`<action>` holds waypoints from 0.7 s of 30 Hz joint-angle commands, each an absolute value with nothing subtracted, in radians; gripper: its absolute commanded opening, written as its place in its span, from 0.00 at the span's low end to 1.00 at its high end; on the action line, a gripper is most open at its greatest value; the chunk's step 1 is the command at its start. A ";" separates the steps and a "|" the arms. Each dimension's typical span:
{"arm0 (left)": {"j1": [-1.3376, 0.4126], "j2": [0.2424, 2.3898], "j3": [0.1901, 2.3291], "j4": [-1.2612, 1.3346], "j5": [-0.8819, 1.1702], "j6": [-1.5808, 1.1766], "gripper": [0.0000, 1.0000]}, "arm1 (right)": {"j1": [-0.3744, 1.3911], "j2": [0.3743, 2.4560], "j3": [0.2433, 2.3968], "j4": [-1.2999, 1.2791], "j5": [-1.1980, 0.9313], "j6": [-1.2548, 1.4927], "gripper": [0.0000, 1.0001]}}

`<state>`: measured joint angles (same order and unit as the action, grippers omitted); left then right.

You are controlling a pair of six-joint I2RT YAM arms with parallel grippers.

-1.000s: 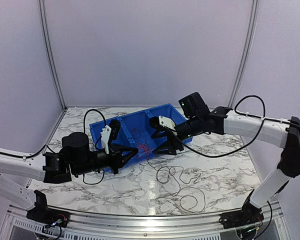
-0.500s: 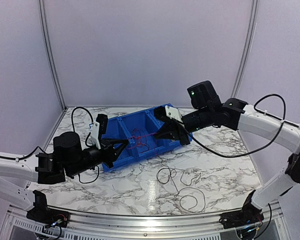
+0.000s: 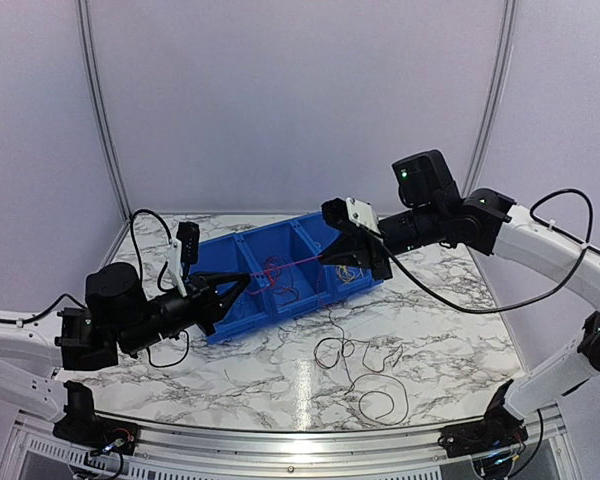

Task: Untangle the cables

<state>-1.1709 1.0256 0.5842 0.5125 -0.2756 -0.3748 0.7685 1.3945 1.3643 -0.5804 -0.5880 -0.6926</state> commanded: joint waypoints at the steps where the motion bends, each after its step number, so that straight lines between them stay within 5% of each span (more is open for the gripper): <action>1: -1.135 0.947 0.559 0.377 -0.379 -0.303 0.00 | 0.660 1.312 1.385 -0.603 -0.414 -0.673 0.00; 5: -1.135 0.953 0.589 0.302 -0.575 -0.301 0.09 | 0.659 1.332 1.454 -0.612 -0.445 -0.646 0.00; 9: -1.134 0.983 0.595 0.288 -0.674 -0.336 0.34 | 0.662 1.351 1.544 -0.634 -0.501 -0.619 0.00; 21: -1.186 1.416 0.660 0.897 -0.345 -0.150 0.63 | 0.693 1.441 1.762 -0.649 -0.519 -0.548 0.00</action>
